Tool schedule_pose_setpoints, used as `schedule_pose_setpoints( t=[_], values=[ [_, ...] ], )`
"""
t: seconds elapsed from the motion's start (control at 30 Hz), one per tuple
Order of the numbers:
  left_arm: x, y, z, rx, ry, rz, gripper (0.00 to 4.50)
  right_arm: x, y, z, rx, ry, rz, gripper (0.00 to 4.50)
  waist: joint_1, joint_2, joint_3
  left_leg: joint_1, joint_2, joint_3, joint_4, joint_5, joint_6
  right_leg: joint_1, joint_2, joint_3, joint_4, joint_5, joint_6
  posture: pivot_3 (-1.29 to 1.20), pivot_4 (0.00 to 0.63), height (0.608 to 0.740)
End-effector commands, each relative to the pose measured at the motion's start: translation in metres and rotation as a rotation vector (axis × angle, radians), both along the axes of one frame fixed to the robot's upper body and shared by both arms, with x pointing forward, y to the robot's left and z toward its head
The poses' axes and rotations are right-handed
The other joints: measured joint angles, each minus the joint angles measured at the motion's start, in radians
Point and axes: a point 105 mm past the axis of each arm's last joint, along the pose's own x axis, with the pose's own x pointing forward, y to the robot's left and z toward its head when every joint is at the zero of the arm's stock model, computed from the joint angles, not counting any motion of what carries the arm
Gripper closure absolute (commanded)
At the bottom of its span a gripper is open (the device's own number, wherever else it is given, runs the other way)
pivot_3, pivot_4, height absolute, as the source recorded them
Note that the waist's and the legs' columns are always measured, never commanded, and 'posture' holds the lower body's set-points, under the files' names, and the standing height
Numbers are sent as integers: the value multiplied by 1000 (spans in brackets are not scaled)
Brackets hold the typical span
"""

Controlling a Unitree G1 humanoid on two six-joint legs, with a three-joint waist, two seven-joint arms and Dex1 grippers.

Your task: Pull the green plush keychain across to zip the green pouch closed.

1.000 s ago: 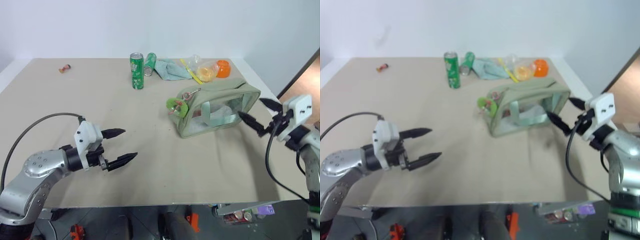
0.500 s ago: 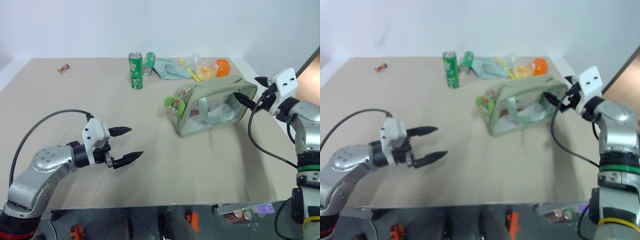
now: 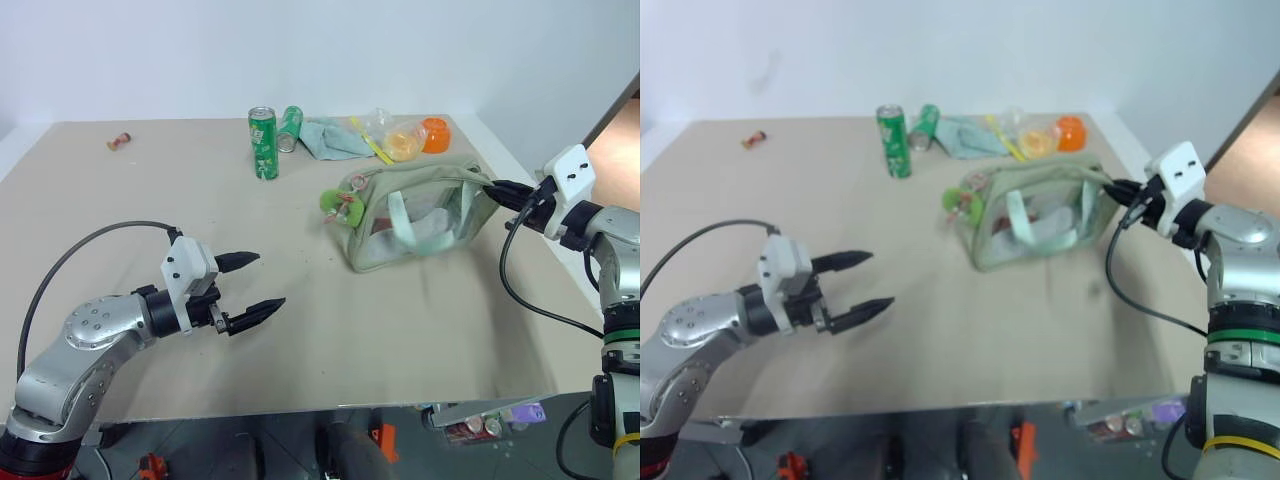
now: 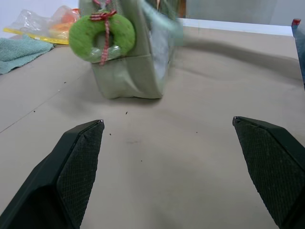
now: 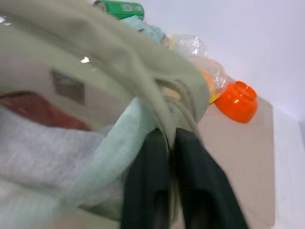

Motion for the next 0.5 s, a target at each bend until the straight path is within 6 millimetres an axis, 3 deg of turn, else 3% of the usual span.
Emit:
schedule_pose_setpoints(
  t=[0.03, 0.2, 0.5],
  values=[
    [2, 2, 11, -13, -48, 1, 0, -5, 9, 12, -7, -37, 44, 4454, 0, 0, 0, 0, 0, 0, 0, 0, 0, 0, 0, 0, 0, 0, 0, 0, 150, 740],
    [10, 9, 11, -28, -54, 33, 0, -16, 41, 20, -11, -75, 187, 4454, -4, 0, 0, 0, 0, 3, -2, 0, 0, -1, 0, 3, 0, 0, 0, 0, 150, 740],
    [18, 30, 11, -28, -67, 86, 0, -46, 131, 32, 34, -86, 482, 4454, -2, 0, 0, -1, 5, 3, -4, 0, -1, -4, 2, 2, 0, -1, -1, 0, 150, 740]
  ],
)
